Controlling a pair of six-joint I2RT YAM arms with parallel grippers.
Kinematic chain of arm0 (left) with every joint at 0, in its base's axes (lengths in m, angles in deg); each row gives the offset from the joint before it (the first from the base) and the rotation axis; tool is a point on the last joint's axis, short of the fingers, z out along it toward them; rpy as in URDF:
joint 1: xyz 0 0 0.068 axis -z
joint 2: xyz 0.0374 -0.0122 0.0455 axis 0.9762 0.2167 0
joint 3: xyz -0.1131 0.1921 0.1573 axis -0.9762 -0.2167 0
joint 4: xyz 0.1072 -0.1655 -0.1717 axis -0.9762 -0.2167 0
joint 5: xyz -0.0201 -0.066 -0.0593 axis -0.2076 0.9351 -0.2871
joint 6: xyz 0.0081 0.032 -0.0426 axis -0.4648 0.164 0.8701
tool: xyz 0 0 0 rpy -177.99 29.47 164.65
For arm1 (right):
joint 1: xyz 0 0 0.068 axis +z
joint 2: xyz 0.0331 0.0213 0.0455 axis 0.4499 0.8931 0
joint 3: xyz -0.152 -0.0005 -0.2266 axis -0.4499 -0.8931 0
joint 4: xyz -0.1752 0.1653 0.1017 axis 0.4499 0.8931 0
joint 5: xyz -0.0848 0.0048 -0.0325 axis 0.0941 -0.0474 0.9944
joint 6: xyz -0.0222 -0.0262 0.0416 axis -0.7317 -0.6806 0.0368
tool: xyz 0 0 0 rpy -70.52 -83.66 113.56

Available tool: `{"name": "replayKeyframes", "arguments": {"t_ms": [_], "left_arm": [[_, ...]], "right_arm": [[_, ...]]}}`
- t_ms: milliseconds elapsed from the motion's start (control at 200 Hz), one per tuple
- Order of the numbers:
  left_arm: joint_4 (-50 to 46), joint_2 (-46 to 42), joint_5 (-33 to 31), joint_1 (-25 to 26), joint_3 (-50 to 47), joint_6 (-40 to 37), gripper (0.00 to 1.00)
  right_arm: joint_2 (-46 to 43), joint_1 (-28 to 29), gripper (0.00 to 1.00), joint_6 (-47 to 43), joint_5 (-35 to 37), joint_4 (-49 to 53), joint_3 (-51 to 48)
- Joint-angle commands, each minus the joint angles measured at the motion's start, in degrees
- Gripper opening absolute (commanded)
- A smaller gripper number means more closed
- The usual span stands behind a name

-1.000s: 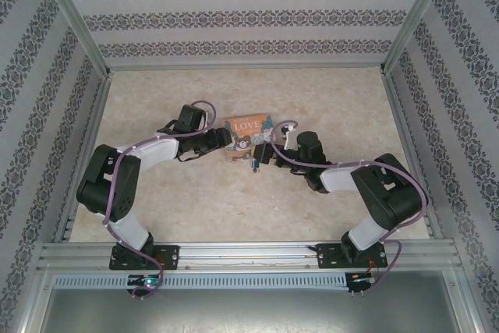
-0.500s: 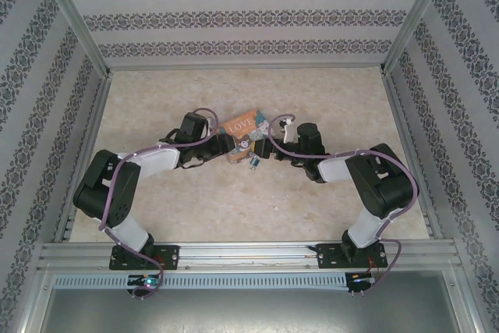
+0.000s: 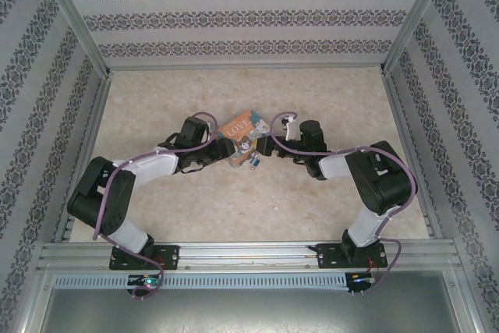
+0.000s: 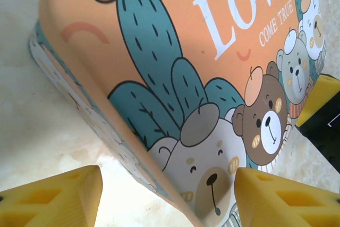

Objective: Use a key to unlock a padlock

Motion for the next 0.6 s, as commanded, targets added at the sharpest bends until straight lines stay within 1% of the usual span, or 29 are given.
{"name": "replayKeyframes", "arguments": {"t_ms": [0, 160, 295, 390, 440, 595], "left_arm": [[-3.8, -4.4, -3.5, 0.6, -0.1, -1.1, 0.68], [-8.4, -11.1, -7.9, 0.0, 1.3, -4.3, 0.69], [-11.8, -14.6, -8.9, 0.0, 4.5, -6.6, 0.68], [-12.4, -14.4, -7.1, -0.1, 7.2, -6.7, 0.65], [-12.3, -13.4, -5.3, 0.0, 8.7, -6.4, 0.62], [-11.9, -8.0, 0.2, 0.9, 13.5, -5.2, 0.52]], "right_arm": [[-3.6, -1.1, 0.98, -1.1, -0.8, -0.8, -2.4], [-7.8, -2.7, 0.98, -1.3, -1.4, -0.3, -6.3], [-9.9, -3.3, 0.95, -0.6, -2.9, -0.8, -8.9], [-9.8, -3.3, 0.91, 0.8, -4.5, -2.9, -10.3], [-9.3, -3.3, 0.88, 1.7, -5.4, -4.2, -10.7], [-5.9, -2.7, 0.81, 5.6, -7.0, -9.7, -11.3]]}}
